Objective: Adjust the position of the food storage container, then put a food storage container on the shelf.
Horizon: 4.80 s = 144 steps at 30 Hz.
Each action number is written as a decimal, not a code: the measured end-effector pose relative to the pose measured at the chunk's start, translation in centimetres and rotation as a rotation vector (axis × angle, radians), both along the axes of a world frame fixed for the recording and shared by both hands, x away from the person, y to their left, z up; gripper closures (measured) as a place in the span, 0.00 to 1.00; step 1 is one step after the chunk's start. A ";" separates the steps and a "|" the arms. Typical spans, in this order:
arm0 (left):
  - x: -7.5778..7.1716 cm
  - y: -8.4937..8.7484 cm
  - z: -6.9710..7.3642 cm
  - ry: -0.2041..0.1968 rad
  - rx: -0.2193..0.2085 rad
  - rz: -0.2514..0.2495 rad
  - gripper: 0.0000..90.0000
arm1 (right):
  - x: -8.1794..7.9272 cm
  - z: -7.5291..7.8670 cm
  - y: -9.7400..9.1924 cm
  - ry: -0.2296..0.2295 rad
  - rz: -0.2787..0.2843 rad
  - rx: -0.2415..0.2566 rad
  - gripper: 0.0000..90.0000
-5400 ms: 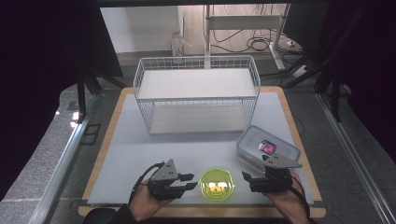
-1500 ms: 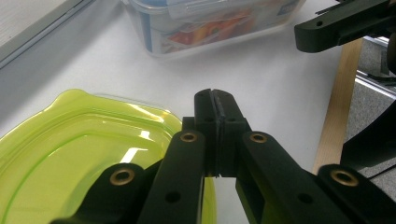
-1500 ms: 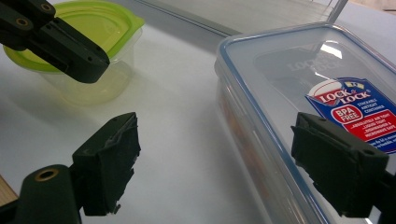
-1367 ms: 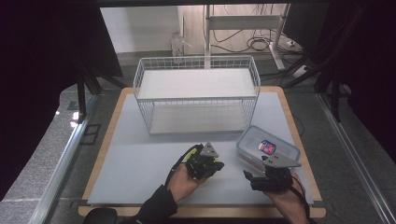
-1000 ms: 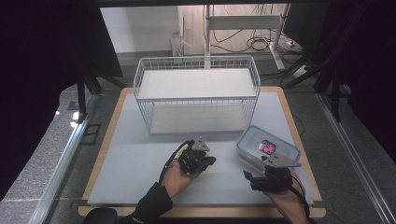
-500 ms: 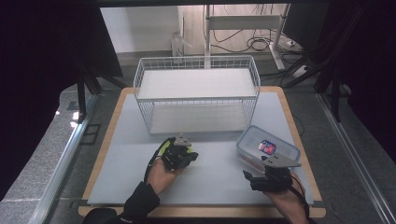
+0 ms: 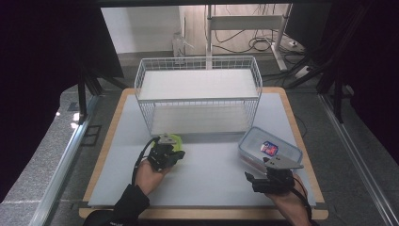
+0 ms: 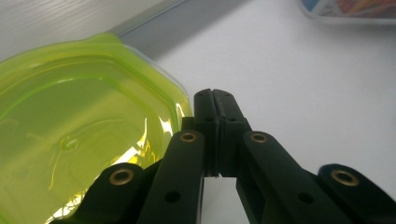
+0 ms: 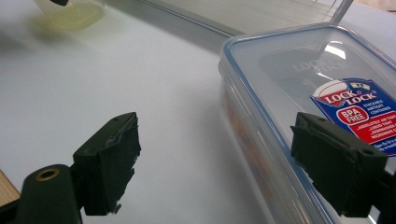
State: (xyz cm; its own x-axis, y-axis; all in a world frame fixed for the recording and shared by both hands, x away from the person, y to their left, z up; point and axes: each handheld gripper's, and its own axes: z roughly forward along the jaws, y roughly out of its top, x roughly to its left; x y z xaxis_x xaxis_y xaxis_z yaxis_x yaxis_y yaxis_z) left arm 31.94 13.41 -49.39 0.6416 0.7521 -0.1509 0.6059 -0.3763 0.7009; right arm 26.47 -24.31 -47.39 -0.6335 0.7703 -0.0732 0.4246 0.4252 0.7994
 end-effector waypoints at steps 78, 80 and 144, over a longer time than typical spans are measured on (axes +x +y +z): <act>-3.4 -0.3 -1.0 -0.145 -0.054 -0.164 0.47 | 5.9 1.6 -10.3 0.082 -0.370 -0.052 0.99; -3.4 -0.4 -1.0 -0.144 -0.054 -0.167 0.48 | 5.9 0.9 -10.3 0.111 -0.363 -0.052 1.00; -4.5 2.5 -1.2 -0.151 -0.081 -0.142 0.10 | 4.8 0.1 -1.5 0.063 -0.023 0.083 0.17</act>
State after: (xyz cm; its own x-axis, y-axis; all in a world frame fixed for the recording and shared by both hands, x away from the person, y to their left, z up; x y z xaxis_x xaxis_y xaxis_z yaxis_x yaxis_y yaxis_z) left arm 27.43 15.93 -50.57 0.7600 0.6419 -0.1017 0.4370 -0.3888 0.8111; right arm 31.28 -25.83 -47.29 -0.6172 0.7862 0.0310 0.4836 0.3480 0.8032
